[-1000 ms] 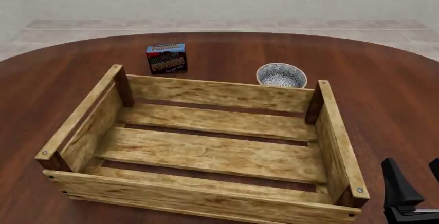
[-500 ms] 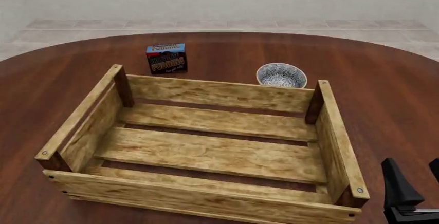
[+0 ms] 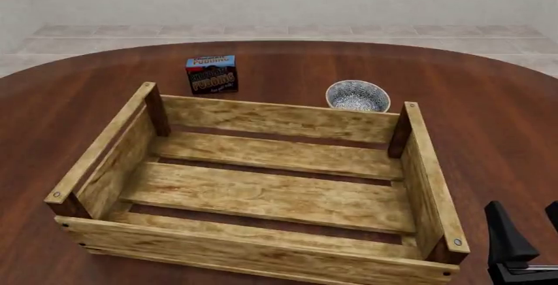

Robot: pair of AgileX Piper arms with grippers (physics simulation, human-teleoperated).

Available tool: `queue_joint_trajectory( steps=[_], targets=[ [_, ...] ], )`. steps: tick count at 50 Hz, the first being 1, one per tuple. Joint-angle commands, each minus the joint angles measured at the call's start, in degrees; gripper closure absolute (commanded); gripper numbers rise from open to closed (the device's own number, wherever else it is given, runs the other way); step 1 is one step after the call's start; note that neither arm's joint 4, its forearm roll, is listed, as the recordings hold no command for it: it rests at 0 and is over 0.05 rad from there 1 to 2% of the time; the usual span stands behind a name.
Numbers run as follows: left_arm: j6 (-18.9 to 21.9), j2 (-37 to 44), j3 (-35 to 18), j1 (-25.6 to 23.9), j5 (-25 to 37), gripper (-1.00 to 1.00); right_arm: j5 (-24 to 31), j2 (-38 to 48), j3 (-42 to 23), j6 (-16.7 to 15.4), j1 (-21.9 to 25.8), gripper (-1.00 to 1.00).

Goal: Pick up the salad dressing and put it in the tray.

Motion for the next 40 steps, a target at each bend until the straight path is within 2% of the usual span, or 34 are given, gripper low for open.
queue_joint_trajectory(
  steps=[1, 7, 18, 40],
  targets=[
    [0.2, 2.3, 4.7, 2.1, -5.2, -1.0, 0.0, 0.0, 0.0, 0.0, 0.0, -1.0],
    [0.7, 2.7, 9.6, 2.2, -7.8, -1.0, 0.0, 0.0, 0.0, 0.0, 0.0, -1.0],
    [1.6, 6.4, 13.3, 3.9, -13.3, -1.0, 0.0, 0.0, 0.0, 0.0, 0.0, -1.0],
    [3.3, 12.4, 16.6, 7.2, -21.5, -1.0, 0.0, 0.0, 0.0, 0.0, 0.0, -1.0]
  ],
)
